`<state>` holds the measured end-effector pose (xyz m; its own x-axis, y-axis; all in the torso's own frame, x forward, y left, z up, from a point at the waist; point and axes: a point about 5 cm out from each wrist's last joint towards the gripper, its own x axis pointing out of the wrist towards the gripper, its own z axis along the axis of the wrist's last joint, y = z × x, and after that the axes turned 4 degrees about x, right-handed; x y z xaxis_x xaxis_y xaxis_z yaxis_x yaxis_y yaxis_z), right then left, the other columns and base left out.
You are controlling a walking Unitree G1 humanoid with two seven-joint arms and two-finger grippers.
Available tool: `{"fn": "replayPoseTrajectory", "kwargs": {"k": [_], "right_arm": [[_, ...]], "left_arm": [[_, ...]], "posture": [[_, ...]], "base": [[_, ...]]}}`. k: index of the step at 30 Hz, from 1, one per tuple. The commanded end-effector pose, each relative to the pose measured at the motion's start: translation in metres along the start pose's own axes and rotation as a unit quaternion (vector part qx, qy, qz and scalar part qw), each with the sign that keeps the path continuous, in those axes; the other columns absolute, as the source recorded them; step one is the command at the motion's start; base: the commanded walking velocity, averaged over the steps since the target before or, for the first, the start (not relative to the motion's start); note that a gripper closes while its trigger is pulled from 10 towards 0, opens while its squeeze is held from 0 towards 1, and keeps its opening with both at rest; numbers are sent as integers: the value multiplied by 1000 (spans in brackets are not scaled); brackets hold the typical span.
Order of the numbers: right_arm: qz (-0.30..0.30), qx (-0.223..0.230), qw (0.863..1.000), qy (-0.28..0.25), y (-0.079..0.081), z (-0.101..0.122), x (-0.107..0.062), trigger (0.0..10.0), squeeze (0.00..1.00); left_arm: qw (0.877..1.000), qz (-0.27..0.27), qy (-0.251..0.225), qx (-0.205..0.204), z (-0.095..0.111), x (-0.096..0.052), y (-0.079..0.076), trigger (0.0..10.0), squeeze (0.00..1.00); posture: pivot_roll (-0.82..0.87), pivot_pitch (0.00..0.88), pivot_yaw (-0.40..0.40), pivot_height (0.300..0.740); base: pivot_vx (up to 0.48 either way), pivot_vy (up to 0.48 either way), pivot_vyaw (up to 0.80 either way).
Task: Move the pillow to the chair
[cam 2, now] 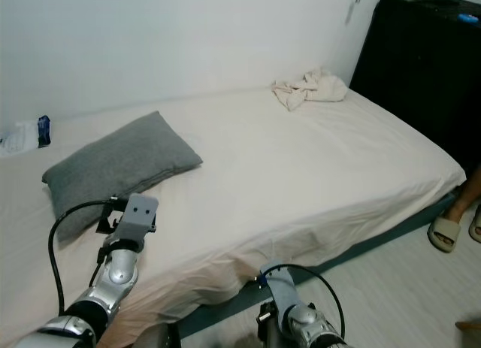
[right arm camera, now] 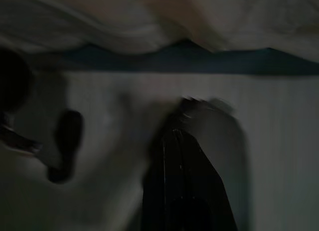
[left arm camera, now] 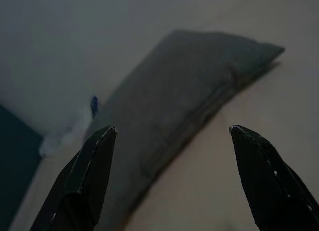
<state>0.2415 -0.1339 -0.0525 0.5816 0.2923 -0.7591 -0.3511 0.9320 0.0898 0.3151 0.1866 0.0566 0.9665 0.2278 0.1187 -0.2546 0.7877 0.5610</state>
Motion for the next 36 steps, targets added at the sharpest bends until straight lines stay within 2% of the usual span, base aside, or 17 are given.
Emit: {"fn": "replayPoseTrajectory", "kwargs": {"k": [1, 2, 3, 4, 6, 9, 13, 15, 19, 24, 28, 31, 36], "right_arm": [[9, 14, 1000, -27, 1, 10, 1, 10000, 0], [7, 27, 996, -84, 1, 35, 1, 10000, 0], [3, 25, 994, -102, 0, 43, 1, 10000, 0], [3, 25, 994, -102, 0, 43, 1, 10000, 0], [-10, 22, 989, -145, -2, 63, -1, 10000, 0], [-9, 21, 985, -172, 0, 77, -1, 10000, 0], [-3, 20, 987, -160, 8, 74, 1, 10000, 0], [-2, 23, 988, -155, 11, 70, 3, 10000, 0], [2, 26, 988, -149, 16, 67, 4, 10000, 0], [30, 34, 988, -149, 32, 56, 7, 10000, 0], [37, 34, 987, -152, 38, 53, 7, 10000, 0], [44, 46, 985, -160, 42, 49, 7, 10000, 0], [42, 61, 983, -170, 43, 48, 6, 10000, 0]], "left_arm": [[999, 15, -30, 13, 13, 11, 6, 10000, 0], [997, 29, -64, 23, 25, 17, 9, 10000, 0], [996, 31, -75, 26, 30, 19, 9, 10000, 0], [996, 31, -75, 26, 30, 19, 9, 10000, 0], [993, 34, -108, 42, 41, 23, 9, 10000, 0], [988, 20, -132, 79, 48, 24, 5, 10000, 0], [975, -28, -148, 162, 46, 23, -7, 10000, 0], [970, -37, -156, 182, 47, 24, -7, 10000, 0], [965, -45, -164, 202, 47, 26, -6, 10000, 0], [949, -48, -154, 272, 51, 42, 4, 10000, 0], [942, -56, -147, 296, 56, 49, 3, 10000, 0], [944, -95, -124, 290, 61, 52, -6, 10000, 0], [961, -119, -52, 245, 63, 58, -10, 10000, 0]], "posture": [[-44, 80, -59, 615], [-42, 87, -57, 615], [-42, 87, -57, 615], [-42, 87, -57, 615], [-43, 98, -49, 615], [-46, 106, -41, 615], [-54, 139, -24, 615], [-57, 152, -19, 615], [-60, 168, -9, 611], [-76, 233, 29, 586], [-80, 250, 40, 571], [-89, 283, 56, 566], [-102, 329, 80, 566]], "base": [[0, 0, 0], [0, 0, 0], [0, 0, 0], [0, 0, 0], [0, 0, 0], [0, 0, 0], [0, 0, 0], [0, 0, 0], [0, 0, 0], [0, 0, 0], [0, 0, 0], [0, 0, 0], [0, 0, 0]]}}
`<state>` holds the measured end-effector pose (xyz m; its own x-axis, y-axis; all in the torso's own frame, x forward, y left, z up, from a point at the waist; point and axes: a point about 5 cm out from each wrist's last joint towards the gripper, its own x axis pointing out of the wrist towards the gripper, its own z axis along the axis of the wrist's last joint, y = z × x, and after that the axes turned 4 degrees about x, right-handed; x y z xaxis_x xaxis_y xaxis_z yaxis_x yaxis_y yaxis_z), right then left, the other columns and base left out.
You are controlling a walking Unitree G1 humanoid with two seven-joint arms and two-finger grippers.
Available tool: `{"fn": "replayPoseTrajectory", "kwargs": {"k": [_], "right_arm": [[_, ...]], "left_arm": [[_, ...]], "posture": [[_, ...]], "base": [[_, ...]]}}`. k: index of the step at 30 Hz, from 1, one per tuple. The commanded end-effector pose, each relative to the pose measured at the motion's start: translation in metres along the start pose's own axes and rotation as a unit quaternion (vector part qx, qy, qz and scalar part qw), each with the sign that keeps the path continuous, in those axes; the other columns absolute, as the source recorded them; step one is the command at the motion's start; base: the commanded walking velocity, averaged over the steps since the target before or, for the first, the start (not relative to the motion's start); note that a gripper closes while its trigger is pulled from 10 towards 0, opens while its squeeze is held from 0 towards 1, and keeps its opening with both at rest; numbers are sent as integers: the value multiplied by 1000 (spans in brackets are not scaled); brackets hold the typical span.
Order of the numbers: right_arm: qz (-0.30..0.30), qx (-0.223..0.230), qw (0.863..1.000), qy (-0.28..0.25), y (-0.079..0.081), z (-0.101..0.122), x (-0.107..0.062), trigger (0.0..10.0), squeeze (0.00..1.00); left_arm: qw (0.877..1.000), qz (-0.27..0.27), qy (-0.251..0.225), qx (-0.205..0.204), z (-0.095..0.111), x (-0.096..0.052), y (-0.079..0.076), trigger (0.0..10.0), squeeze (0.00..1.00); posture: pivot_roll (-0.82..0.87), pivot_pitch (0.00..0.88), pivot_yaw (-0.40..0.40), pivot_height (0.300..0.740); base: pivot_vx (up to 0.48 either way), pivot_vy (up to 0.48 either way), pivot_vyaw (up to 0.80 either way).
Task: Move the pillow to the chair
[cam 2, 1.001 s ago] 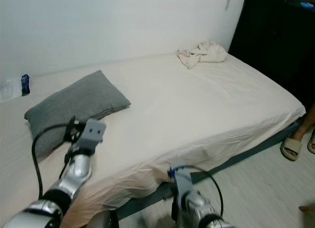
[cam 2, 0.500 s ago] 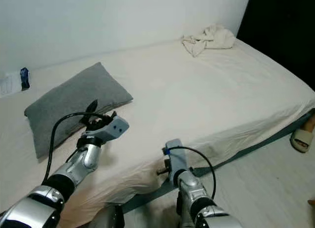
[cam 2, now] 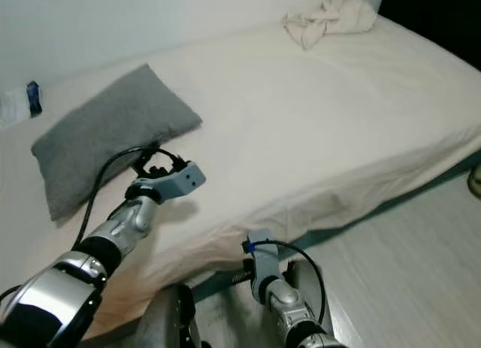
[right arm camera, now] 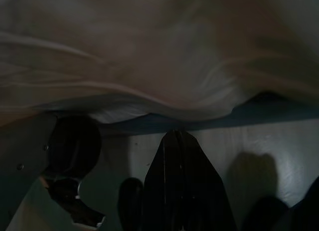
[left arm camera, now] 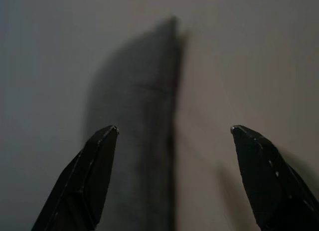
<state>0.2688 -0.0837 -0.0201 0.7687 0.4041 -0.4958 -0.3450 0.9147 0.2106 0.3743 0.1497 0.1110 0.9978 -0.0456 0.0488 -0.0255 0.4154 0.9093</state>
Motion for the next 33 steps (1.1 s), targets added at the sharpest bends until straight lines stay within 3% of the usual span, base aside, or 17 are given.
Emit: {"fn": "replayPoseTrajectory", "kwargs": {"k": [1, 2, 4, 5, 10, 11, 14, 17, 19, 20, 33], "right_arm": [[-1, 17, 1000, -6, 3, -4, -1, 10000, 0], [-3, 20, 1000, -9, 2, -5, -2, 10000, 0], [-2, 20, 1000, -10, 3, -5, -2, 10000, 0], [-1, 22, 1000, -11, 3, -6, -3, 10000, 0], [1, 22, 1000, -13, 6, -9, -4, 10000, 0], [6, 26, 999, -18, 10, -10, -4, 10000, 0], [8, 28, 999, -21, 12, -11, -4, 10000, 0], [13, 29, 999, -32, 17, -11, -5, 10000, 0], [14, 29, 999, -34, 18, -12, -6, 10000, 0], [16, 31, 999, -39, 20, -13, -8, 10000, 0], [16, 48, 996, -76, 27, -12, -22, 10000, 0]], "left_arm": [[999, -10, 34, -21, -6, 2, 3, 10000, 0], [997, -7, 49, -63, -3, 8, 10, 10000, 0], [996, -6, 52, -74, -2, 9, 11, 10000, 0], [991, -9, 70, -116, -2, 11, 14, 10000, 0], [980, 5, 108, -170, -6, 18, 28, 10000, 0], [981, 34, 108, -159, -10, 23, 44, 10000, 0], [982, 52, 108, -143, -14, 24, 54, 10000, 0], [986, 98, 106, -85, -25, 25, 75, 10000, 0], [986, 104, 103, -74, -26, 25, 78, 10000, 0], [988, 114, 93, -44, -27, 26, 84, 10000, 0], [986, 125, 110, 23, -51, 23, 113, 10000, 0]], "posture": [[-102, 332, 81, 566], [-104, 347, 87, 566], [-104, 347, 87, 566], [-103, 360, 88, 566], [-105, 386, 92, 566], [-109, 406, 99, 566], [-112, 413, 99, 566], [-132, 462, 107, 566], [-134, 472, 107, 566], [-138, 491, 106, 566], [-158, 590, 115, 566]], "base": [[0, 0, 0], [0, 0, 0], [0, 0, 0], [0, 0, 0], [0, 0, 0], [0, 0, 0], [0, 0, 0], [0, 0, 0], [0, 0, 0], [0, 0, 0], [0, 0, 0]]}}
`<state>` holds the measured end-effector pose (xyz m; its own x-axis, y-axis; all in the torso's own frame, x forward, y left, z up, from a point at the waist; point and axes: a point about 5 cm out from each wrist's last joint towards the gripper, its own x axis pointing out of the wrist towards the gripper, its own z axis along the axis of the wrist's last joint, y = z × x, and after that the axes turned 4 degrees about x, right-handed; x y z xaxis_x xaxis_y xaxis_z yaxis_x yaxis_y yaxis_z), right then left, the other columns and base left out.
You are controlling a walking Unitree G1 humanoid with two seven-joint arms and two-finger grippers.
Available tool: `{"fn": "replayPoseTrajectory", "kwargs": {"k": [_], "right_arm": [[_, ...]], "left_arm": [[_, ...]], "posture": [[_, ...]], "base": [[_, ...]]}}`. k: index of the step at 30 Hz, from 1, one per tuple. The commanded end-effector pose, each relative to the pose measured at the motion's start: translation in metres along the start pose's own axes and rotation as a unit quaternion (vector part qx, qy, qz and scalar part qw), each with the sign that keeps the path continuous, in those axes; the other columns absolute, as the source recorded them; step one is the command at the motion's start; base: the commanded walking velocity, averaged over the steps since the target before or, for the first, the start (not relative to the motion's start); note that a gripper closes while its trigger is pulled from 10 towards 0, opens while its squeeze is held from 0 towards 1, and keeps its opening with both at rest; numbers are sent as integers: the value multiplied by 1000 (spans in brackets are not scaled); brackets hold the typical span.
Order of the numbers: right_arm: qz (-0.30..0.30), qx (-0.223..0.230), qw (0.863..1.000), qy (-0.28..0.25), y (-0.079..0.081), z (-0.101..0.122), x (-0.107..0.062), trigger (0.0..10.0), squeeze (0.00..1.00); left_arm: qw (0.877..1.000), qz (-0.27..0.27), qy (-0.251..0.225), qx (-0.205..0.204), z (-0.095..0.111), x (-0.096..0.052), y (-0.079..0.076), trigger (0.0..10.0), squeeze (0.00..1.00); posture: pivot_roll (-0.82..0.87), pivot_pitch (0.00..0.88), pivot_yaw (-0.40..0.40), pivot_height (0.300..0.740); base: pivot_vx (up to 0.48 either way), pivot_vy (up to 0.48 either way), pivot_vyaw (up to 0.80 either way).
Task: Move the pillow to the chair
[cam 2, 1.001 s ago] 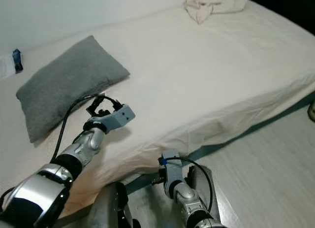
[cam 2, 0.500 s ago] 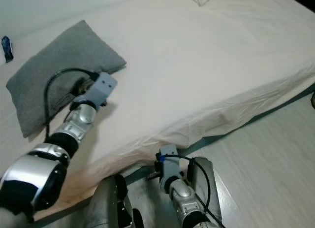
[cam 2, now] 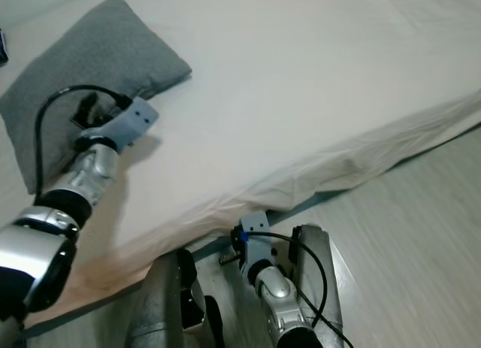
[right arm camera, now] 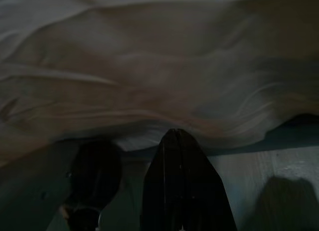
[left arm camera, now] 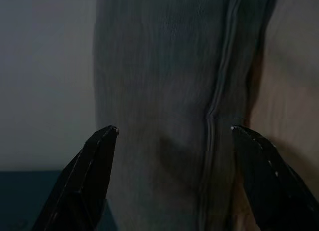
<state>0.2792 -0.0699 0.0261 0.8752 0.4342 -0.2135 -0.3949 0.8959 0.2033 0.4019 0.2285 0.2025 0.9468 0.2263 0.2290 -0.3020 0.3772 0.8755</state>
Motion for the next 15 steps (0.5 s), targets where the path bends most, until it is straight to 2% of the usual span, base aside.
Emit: {"fn": "replayPoseTrajectory", "kwargs": {"k": [1, 6, 9, 15], "right_arm": [[-17, 63, 995, 69, 11, -49, -30, 10000, 0], [-22, 67, 996, 58, 14, -45, -36, 10000, 0], [-28, 72, 996, 53, 15, -42, -41, 10000, 0], [-30, 78, 995, 53, 20, -39, -49, 10000, 0]], "left_arm": [[999, -9, 23, 24, -18, -3, 1, 10000, 0], [999, -8, 37, 36, -26, -1, 7, 10000, 0], [998, -21, 43, 46, -30, -2, 6, 10000, 0], [997, -17, 68, 42, -41, -4, 10, 10000, 0]], "posture": [[-159, 602, 116, 566], [-169, 641, 122, 566], [-170, 655, 125, 566], [-192, 668, 125, 566]], "base": [[0, 0, 0], [0, 0, 0], [0, 0, 0], [0, 0, 0]]}}
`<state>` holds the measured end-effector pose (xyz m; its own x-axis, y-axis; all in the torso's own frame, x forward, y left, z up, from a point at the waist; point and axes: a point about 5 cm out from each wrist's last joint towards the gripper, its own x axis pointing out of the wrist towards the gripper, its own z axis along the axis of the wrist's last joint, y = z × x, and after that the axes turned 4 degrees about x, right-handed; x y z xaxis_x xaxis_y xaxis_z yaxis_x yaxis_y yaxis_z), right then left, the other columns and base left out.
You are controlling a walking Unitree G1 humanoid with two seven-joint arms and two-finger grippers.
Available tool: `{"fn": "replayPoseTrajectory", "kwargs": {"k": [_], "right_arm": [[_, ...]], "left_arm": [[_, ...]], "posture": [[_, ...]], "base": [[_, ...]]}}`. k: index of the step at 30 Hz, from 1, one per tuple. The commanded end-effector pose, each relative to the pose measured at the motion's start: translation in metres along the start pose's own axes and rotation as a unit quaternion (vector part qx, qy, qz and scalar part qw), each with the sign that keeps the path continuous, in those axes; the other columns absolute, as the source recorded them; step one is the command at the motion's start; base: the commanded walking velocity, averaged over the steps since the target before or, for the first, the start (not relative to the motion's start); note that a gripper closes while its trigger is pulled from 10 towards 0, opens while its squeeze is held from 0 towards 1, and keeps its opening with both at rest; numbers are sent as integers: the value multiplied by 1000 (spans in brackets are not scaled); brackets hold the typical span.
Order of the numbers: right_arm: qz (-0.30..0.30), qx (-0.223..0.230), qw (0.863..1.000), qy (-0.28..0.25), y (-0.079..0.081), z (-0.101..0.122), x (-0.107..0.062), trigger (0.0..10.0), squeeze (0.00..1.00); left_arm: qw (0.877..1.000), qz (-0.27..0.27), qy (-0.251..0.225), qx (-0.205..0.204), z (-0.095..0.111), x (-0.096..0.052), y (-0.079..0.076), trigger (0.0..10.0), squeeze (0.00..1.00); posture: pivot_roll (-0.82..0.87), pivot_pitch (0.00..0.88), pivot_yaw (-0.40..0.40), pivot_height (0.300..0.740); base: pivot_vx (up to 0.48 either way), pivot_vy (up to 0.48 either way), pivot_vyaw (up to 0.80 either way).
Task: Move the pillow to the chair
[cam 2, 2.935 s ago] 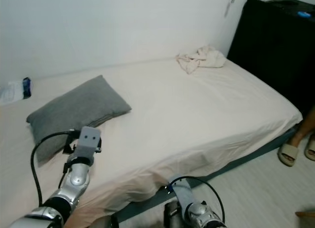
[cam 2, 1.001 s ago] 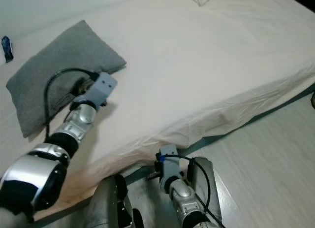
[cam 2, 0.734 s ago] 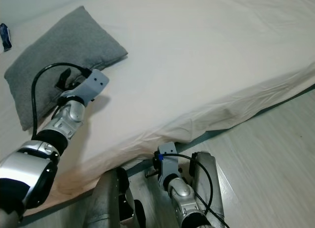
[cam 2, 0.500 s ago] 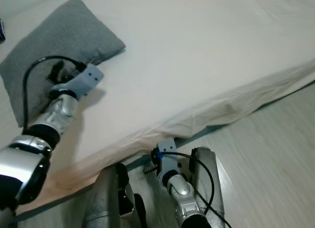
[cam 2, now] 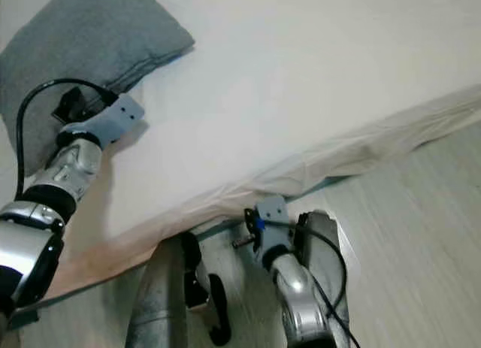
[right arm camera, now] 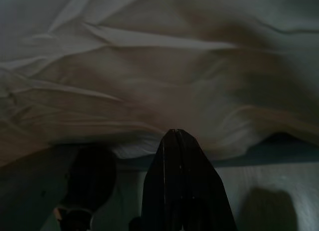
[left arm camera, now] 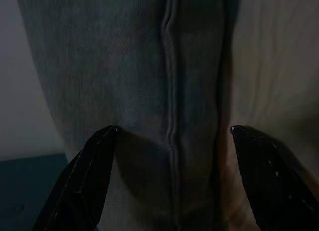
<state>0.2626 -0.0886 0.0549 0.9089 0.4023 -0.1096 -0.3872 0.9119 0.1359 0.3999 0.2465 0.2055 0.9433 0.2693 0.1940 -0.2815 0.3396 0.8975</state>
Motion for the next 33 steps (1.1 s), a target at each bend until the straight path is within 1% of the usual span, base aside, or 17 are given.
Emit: {"fn": "replayPoseTrajectory", "kwargs": {"k": [1, 4, 8, 9, 10, 14, 19, 23, 26, 28, 29, 31, 33], "right_arm": [[-20, 108, 988, 111, 28, -57, -28, 10000, 0], [-19, 109, 988, 112, 28, -55, -30, 10000, 0], [-22, 115, 987, 108, 27, -49, -31, 10000, 0], [-23, 117, 987, 107, 27, -47, -31, 10000, 0], [-23, 118, 987, 106, 28, -45, -32, 10000, 0], [-22, 117, 987, 105, 29, -42, -33, 10000, 0], [-22, 118, 988, 101, 28, -35, -32, 10000, 0], [-22, 118, 988, 97, 27, -30, -31, 10000, 0], [-19, 117, 989, 93, 26, -25, -28, 10000, 0], [-17, 117, 989, 92, 26, -24, -27, 10000, 0], [-16, 117, 989, 90, 26, -23, -26, 10000, 0], [-8, 121, 989, 87, 26, -19, -24, 10000, 0], [3, 127, 988, 83, 25, -18, -22, 10000, 0]], "left_arm": [[999, -3, 45, 24, -27, -4, 2, 10000, 0], [998, 7, 48, 35, -29, -2, 7, 10000, 0], [997, 26, 62, 33, -33, 0, 16, 10000, 0], [997, 25, 66, 31, -35, 0, 16, 6196, 0], [997, 24, 70, 25, -36, -1, 16, 0, 0], [997, 19, 77, 15, -37, -2, 14, 0, 0], [996, 6, 86, 1, -40, -6, 4, 0, 0], [996, 3, 93, -9, -43, -8, 2, 0, 0], [994, 4, 106, -36, -47, -9, 1, 0, 0], [993, 4, 108, -42, -48, -10, 1, 0, 0], [993, 6, 109, -53, -48, -9, 1, 0, 0], [988, 10, 120, -96, -49, -9, 2, 0, 0], [975, 18, 138, -173, -50, -9, 3, 0, 0]], "posture": [[-197, 669, 123, 566], [-202, 671, 123, 566], [-207, 673, 121, 566], [-211, 672, 119, 566], [-214, 673, 120, 566], [-219, 672, 117, 566], [-223, 668, 112, 566], [-225, 661, 109, 566], [-228, 652, 106, 566], [-228, 652, 106, 566], [-228, 643, 103, 566], [-227, 637, 102, 566], [-228, 617, 97, 566]], "base": [[0, 0, 0], [0, 0, 0], [0, 0, 0], [0, 0, 0], [0, 0, 0], [0, 0, 0], [0, 0, 0], [0, 0, 0], [0, 0, 0], [0, 0, 0], [0, 0, 0], [0, 0, 0], [0, 0, 0]]}}
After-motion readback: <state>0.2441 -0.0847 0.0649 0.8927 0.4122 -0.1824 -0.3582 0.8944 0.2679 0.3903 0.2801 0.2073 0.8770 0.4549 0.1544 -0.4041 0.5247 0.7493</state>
